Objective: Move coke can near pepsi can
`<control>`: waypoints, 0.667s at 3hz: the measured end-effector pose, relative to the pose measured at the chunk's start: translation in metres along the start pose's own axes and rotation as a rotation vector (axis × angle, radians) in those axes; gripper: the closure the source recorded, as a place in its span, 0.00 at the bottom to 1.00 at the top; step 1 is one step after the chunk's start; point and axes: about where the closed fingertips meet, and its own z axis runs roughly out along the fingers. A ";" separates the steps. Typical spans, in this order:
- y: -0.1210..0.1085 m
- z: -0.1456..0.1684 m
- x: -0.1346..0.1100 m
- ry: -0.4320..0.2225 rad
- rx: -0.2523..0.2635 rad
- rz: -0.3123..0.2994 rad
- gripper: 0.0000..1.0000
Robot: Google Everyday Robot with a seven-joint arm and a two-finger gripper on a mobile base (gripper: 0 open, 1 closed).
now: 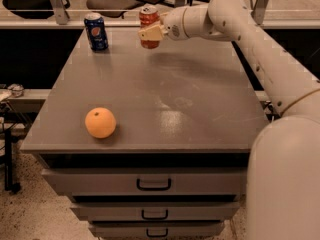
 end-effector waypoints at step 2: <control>0.016 0.077 -0.010 -0.045 -0.102 0.012 1.00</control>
Offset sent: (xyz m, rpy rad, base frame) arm 0.0456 0.1078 -0.0194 0.0665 0.0366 0.1482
